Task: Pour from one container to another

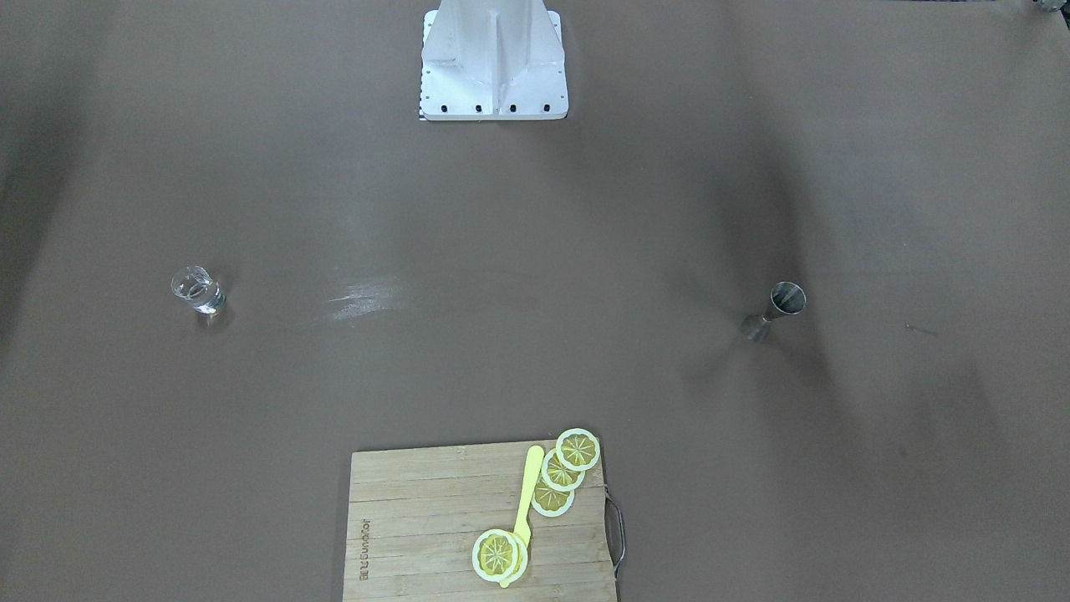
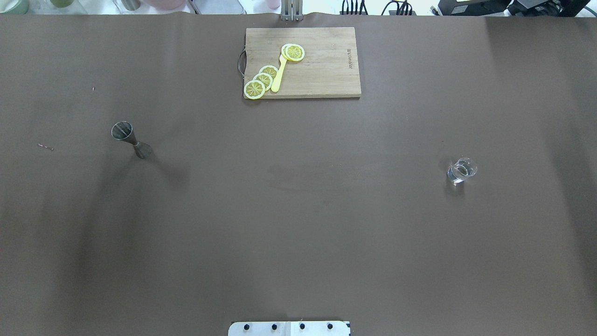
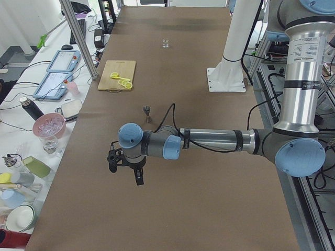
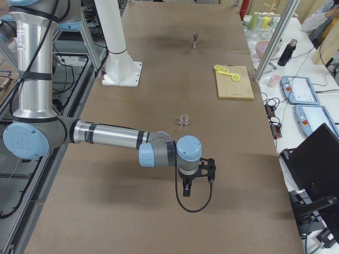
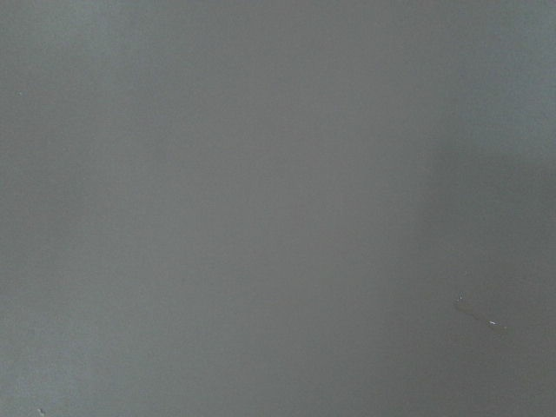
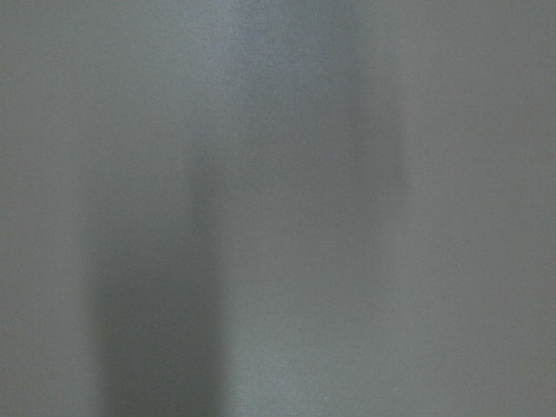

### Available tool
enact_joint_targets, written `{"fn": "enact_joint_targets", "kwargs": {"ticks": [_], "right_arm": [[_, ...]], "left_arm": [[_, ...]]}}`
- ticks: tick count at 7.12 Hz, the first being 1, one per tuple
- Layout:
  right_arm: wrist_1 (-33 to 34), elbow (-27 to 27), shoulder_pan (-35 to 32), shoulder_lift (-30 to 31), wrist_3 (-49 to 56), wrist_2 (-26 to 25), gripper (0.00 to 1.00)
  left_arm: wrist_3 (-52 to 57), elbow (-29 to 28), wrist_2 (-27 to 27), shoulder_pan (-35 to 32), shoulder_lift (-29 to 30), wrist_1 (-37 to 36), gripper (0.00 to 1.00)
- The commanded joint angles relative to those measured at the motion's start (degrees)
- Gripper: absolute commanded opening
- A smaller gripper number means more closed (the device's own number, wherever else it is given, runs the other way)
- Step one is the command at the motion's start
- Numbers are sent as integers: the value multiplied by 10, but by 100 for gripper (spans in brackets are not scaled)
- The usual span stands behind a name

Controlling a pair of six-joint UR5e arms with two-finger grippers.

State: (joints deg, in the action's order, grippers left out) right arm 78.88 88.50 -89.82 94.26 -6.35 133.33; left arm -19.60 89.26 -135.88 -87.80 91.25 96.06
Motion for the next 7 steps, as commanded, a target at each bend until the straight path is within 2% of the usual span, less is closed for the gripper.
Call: {"fn": "enact_joint_targets", "kwargs": {"ticks": [1,7], "right_arm": [[0,2,0,3,5,0,100],[-1,3,1,-17,7,5,100]], "left_arm": [[0,0,0,0,0,0,99],[-1,-4,0,1,1,0,99]]}}
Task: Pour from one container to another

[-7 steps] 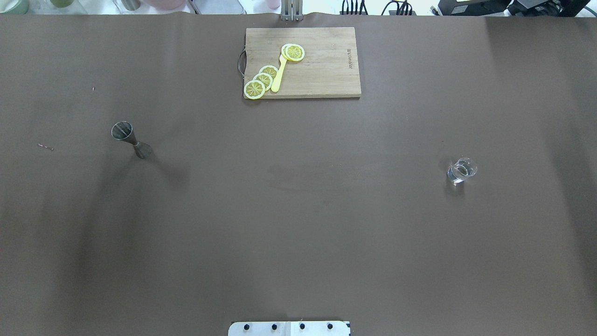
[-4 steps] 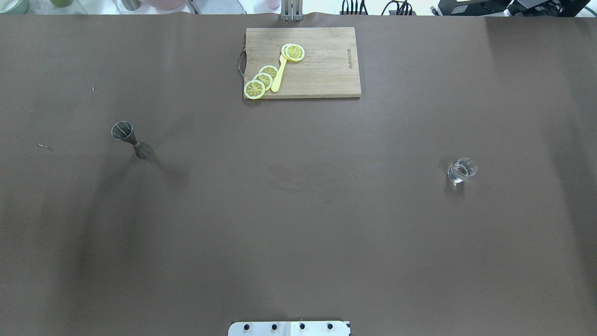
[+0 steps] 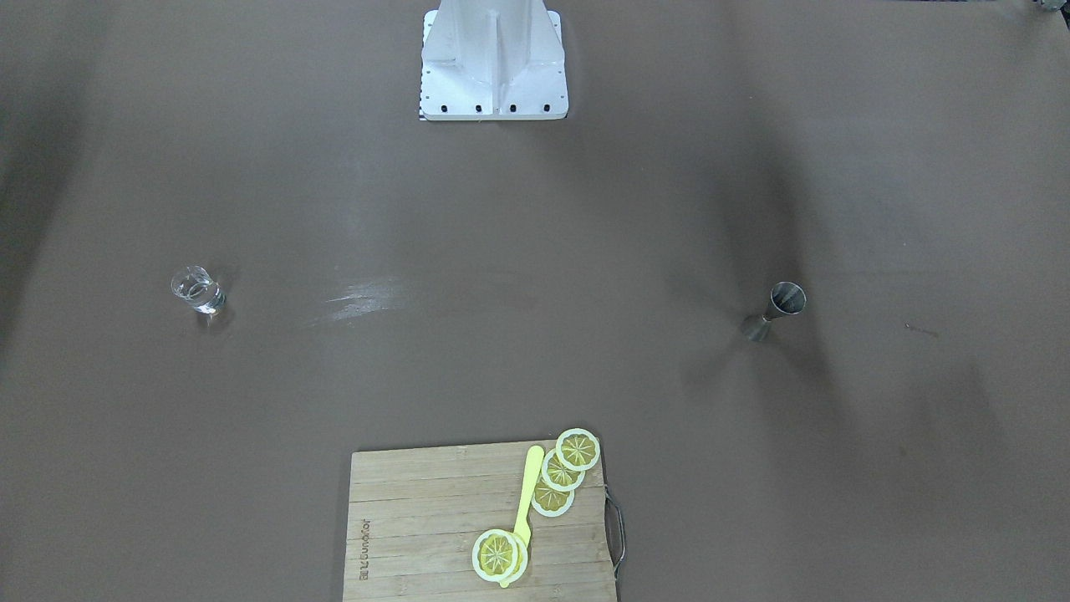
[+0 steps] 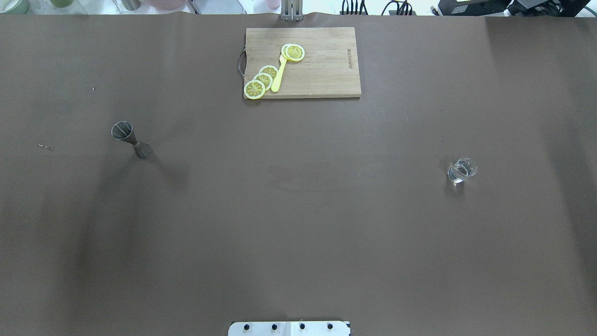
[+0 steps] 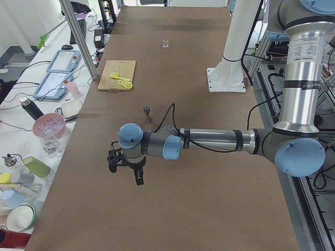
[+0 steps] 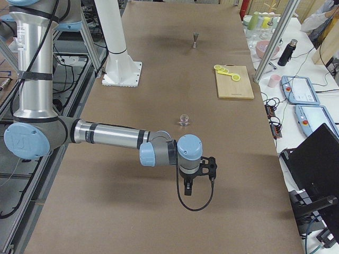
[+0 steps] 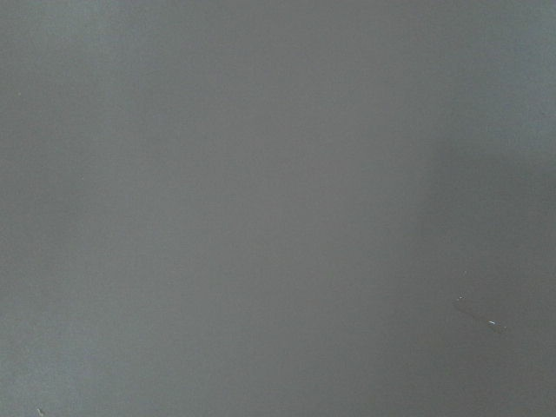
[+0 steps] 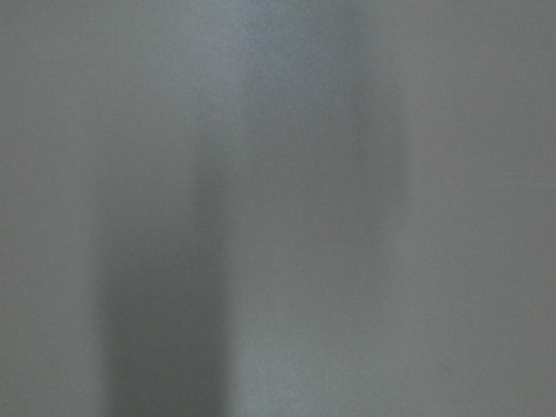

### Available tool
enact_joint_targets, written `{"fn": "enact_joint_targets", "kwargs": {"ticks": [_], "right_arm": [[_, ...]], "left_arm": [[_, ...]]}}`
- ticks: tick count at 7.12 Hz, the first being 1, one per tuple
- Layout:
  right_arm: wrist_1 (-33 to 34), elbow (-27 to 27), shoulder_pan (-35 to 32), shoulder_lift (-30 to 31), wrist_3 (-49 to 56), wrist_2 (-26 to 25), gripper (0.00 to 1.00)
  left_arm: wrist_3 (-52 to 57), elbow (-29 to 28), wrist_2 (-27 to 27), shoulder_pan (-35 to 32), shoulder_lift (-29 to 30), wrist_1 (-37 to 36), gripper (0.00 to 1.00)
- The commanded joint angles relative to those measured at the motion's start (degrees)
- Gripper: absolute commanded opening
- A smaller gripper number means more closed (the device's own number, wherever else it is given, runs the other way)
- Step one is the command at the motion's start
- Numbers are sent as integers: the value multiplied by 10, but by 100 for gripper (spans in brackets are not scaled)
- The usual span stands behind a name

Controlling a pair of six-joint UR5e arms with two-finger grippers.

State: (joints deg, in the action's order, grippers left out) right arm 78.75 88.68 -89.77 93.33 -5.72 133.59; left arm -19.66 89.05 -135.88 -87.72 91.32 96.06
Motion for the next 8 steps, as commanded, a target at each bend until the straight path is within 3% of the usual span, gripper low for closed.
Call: {"fn": "enact_joint_targets", "kwargs": {"ticks": [1,6,8], "right_arm": [[-15,2,0,-8,0,4,100],[-100,0,15,1,2,39,100],[-157,-2,44,17,1,48,100]], "left_arm": [[1,-4,0,0,-1,0,99],[-7,-5,1,1,1,-2,99],[-7,4,-2,1,10,-45,99]]}}
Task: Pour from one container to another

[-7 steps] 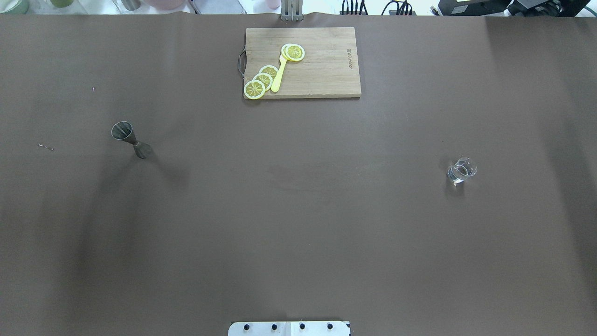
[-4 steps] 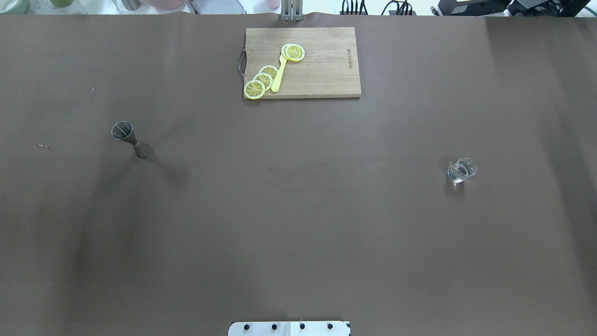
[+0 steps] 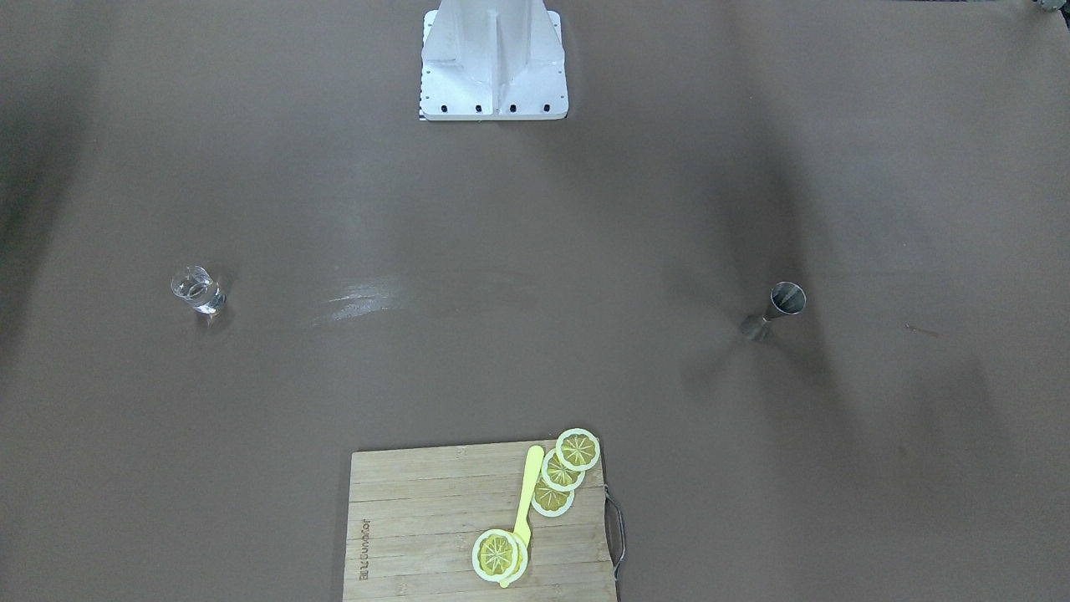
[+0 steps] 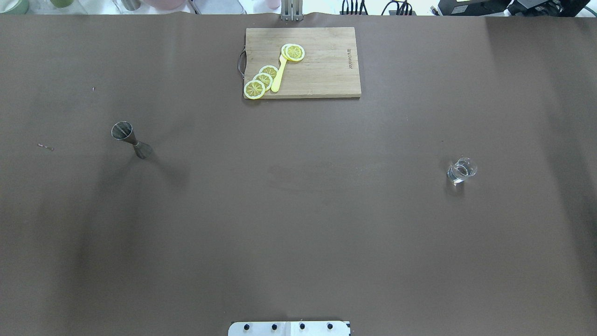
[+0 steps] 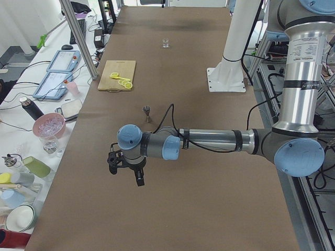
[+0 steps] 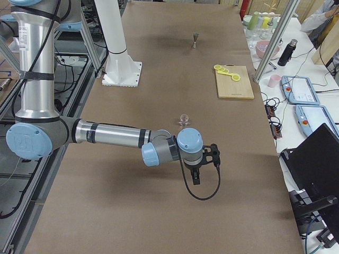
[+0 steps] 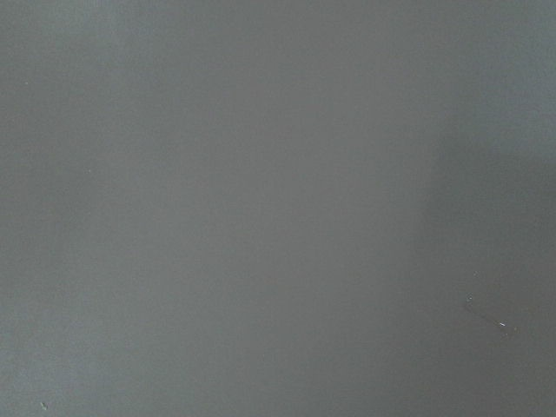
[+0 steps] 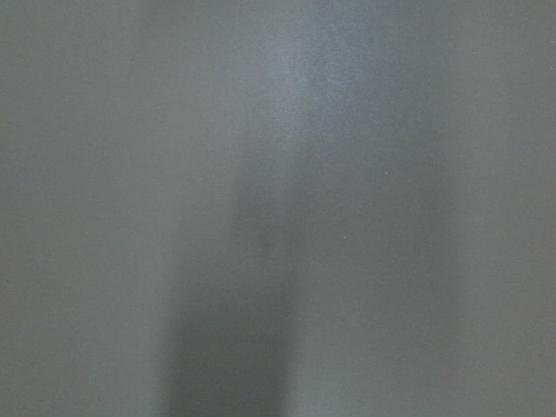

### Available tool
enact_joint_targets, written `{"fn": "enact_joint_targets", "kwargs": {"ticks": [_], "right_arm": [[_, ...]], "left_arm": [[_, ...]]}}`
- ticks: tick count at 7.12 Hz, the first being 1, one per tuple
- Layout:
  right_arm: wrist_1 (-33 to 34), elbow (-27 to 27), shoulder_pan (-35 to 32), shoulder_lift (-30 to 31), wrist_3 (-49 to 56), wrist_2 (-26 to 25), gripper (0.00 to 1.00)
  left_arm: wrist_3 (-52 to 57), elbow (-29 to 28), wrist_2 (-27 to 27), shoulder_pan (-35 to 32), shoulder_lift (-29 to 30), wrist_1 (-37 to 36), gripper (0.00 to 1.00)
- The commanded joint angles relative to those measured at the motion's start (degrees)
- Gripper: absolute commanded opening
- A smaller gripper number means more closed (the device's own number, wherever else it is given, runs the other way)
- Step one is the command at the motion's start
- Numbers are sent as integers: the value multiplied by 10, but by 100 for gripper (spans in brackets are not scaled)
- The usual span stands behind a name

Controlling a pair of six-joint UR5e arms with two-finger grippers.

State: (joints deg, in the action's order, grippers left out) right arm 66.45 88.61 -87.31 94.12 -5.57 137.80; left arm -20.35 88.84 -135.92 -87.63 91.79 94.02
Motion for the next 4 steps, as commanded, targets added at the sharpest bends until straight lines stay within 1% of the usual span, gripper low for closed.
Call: {"fn": "enact_joint_targets", "kwargs": {"ticks": [1,2,3,4], "right_arm": [[-45,0,36,9,-1,6,100],[-49,-1,63,9,-1,5,100],[-53,-1,89,7,-1,5,100],[-54,2,94,7,5,6,100]], "left_arm": [[0,7,-12,-2,4,-28,99],[6,16,-61,-6,-6,-28,100],[7,21,-74,-12,-13,-28,100],[7,23,-71,-20,-23,-27,100]]}}
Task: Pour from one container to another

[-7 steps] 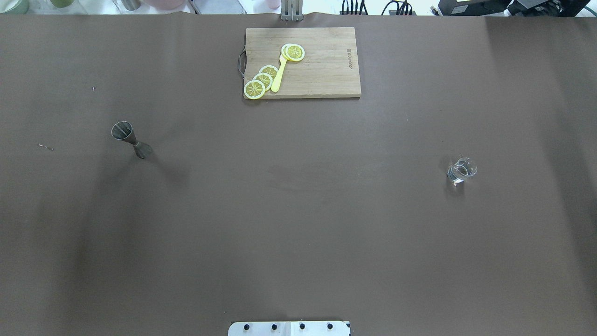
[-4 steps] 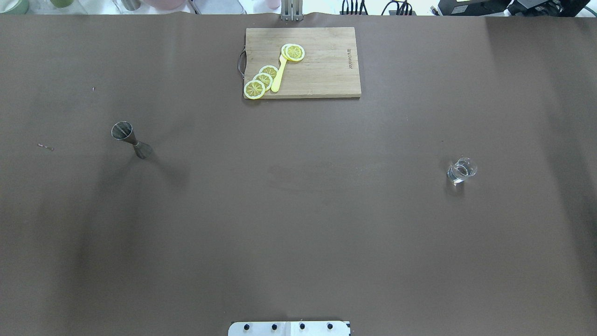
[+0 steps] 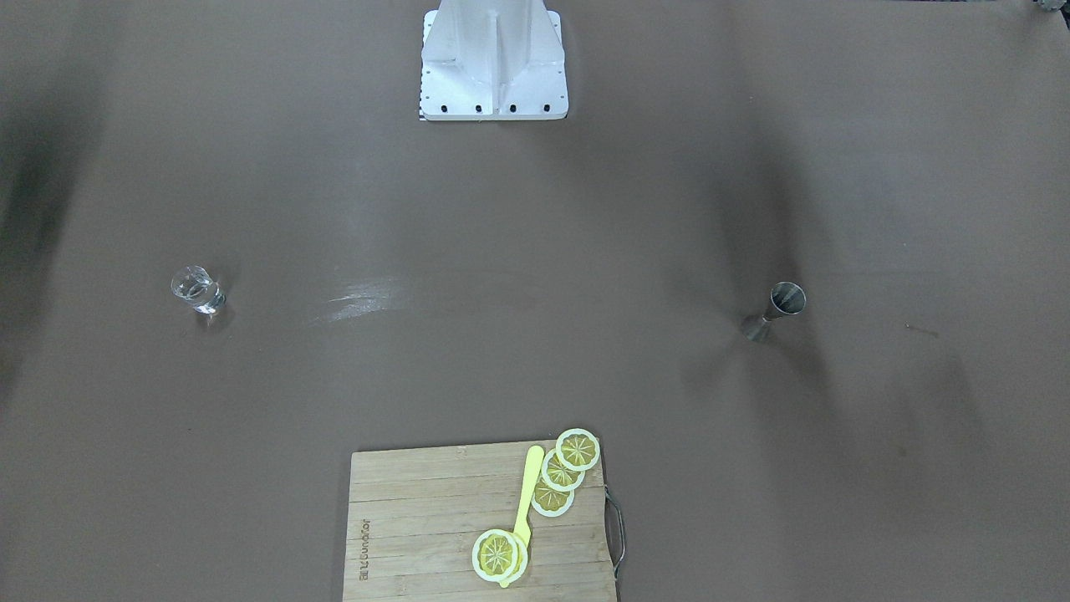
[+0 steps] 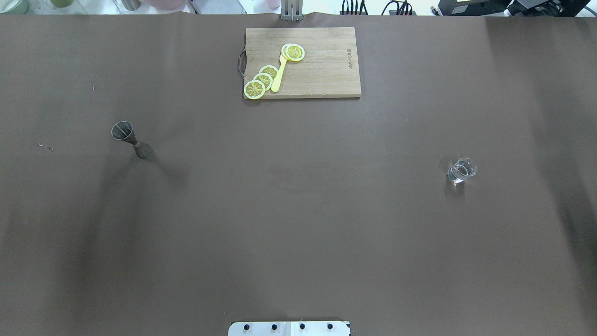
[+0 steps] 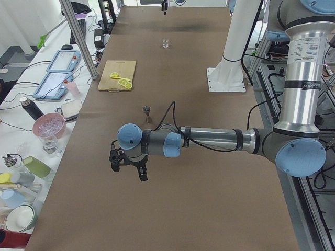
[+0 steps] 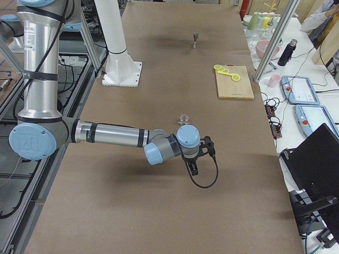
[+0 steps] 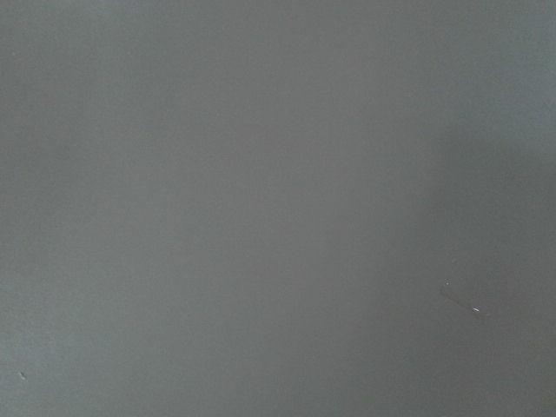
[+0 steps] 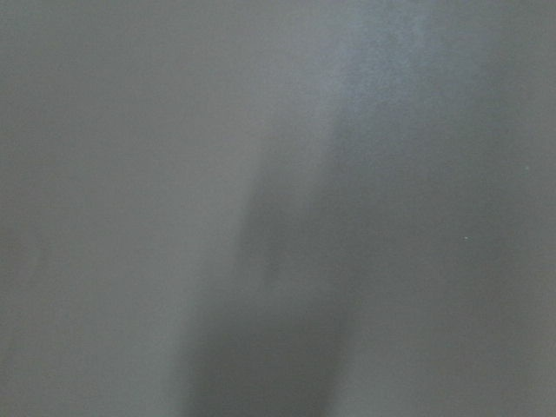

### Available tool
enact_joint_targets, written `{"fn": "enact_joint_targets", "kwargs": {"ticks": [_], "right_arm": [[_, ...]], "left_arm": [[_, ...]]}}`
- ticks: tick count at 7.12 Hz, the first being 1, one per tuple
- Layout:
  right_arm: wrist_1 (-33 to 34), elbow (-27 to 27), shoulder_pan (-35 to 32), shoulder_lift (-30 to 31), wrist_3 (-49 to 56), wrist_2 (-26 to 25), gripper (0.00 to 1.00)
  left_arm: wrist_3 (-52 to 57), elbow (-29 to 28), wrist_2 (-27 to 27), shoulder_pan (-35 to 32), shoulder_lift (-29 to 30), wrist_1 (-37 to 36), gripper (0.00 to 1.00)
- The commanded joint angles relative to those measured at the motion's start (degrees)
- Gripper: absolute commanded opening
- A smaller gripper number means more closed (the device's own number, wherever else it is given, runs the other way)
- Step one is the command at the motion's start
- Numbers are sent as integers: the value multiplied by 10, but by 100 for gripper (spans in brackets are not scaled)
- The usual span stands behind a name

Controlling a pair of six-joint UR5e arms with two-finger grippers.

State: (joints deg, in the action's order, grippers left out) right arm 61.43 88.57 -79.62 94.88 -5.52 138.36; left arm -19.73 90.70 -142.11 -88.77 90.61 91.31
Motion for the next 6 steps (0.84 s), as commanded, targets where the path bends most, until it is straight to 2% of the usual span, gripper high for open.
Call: {"fn": "enact_joint_targets", "kwargs": {"ticks": [1,2,6], "right_arm": [[-25,6,36,-7,9,10,100],[-69,4,53,-9,9,11,100],[-93,1,83,-56,3,9,100]], "left_arm": [[1,1,-7,-9,-9,-1,100],[2,-3,-7,-10,-4,0,100],[0,7,11,-9,2,3,99]]}}
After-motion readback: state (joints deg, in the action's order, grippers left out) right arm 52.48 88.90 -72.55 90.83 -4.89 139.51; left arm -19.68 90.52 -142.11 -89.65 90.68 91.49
